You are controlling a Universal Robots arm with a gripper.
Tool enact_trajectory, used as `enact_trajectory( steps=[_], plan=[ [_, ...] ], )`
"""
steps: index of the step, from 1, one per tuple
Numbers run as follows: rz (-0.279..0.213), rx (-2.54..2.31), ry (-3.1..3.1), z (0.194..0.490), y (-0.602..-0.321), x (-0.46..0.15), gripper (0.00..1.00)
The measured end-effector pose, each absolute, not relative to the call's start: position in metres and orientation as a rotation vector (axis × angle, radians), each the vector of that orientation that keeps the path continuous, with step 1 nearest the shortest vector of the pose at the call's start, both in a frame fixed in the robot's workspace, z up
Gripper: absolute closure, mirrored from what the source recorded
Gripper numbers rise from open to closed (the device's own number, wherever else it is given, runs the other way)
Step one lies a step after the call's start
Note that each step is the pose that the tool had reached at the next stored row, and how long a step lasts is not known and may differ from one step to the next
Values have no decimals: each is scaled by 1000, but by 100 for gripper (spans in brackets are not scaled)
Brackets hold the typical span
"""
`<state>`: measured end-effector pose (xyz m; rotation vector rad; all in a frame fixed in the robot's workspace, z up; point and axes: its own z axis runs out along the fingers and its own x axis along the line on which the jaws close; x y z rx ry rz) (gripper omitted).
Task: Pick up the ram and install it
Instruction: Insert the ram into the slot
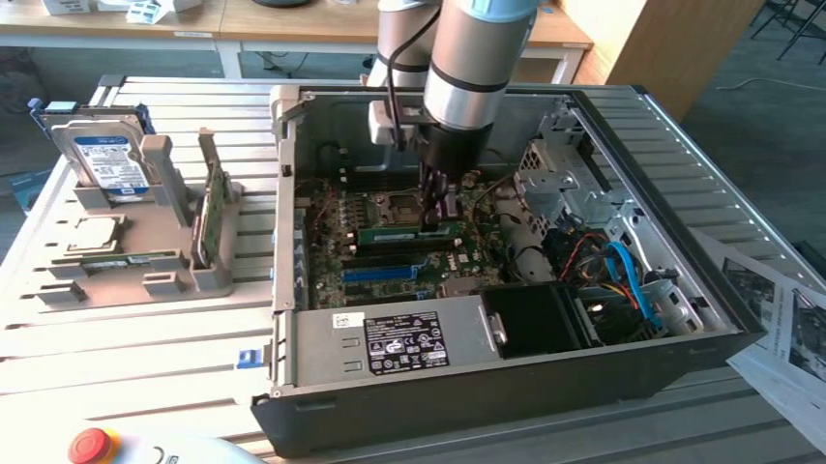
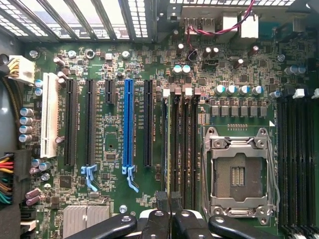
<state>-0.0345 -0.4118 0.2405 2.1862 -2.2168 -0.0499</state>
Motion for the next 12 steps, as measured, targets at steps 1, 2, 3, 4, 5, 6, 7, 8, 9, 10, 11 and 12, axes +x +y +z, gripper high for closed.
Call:
enact_trajectory(
  steps=[1,2,3,4,5,6,7,8,9,10,11,12],
  plan=[
    [-50,2186,-2217,240,-412,-35,88],
    [-50,2186,-2217,240,-412,-35,88],
    [-50,2186,-2217,239,-412,-35,88],
    [-50,2186,-2217,239,-412,-35,88],
    [-50,2186,-2217,239,-412,-35,88],
    [-50,2186,-2217,239,-412,-35,88],
    [-50,2186,-2217,238,-412,-35,88],
    [-50,2186,-2217,238,-412,-35,88],
    [-50,2186,-2217,238,-412,-35,88],
    [-50,2186,-2217,238,-412,-35,88],
    [-50,2186,-2217,237,-412,-35,88],
    [-50,2186,-2217,237,-412,-35,88]
  ],
)
